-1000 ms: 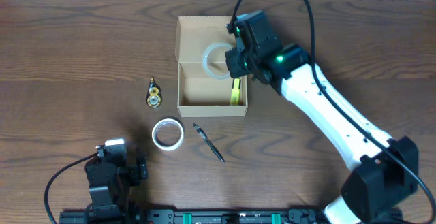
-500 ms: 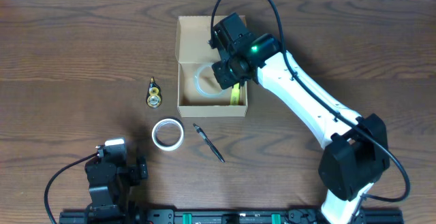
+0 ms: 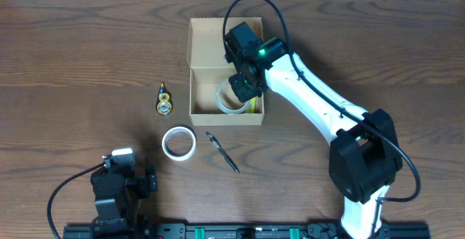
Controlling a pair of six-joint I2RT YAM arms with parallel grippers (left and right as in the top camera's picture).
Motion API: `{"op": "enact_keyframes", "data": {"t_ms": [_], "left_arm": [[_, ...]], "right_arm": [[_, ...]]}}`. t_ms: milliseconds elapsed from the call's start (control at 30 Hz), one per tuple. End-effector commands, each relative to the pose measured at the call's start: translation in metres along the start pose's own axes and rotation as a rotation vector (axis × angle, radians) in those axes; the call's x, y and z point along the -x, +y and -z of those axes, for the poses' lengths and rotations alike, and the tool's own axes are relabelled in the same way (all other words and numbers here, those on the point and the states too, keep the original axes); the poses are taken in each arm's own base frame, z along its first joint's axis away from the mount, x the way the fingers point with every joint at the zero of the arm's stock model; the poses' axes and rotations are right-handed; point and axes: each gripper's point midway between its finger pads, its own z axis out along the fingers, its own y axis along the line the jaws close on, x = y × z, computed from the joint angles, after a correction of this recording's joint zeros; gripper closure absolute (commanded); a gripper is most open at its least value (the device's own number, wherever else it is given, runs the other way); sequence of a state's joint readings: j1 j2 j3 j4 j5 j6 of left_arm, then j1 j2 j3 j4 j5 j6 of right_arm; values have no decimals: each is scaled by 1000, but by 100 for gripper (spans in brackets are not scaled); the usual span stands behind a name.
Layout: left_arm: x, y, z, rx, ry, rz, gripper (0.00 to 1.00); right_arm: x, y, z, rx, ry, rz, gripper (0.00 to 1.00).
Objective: Pack container
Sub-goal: 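Carry the tape roll into the box and release it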
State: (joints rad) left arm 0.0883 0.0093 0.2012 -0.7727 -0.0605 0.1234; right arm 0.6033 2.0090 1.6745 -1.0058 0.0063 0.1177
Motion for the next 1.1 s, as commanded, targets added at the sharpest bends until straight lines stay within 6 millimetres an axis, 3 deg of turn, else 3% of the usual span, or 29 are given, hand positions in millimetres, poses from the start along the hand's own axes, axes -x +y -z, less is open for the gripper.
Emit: {"op": "enact_keyframes", "data": {"t_ms": [0,433,533,1067], "left_arm": [[-14,2,-4,16,44,11,5],[-14,2,-4,16,44,11,5],[-14,2,-4,16,44,11,5],[-14,2,-4,16,44,11,5]], "right_arm": [[5,-3,-1,-51,-10,27,99],[6,-14,-23,-117,9,21,99],[11,-13,-23,-114,-12,20,93],[17,-12,-23,-111,-37,18,81]]}}
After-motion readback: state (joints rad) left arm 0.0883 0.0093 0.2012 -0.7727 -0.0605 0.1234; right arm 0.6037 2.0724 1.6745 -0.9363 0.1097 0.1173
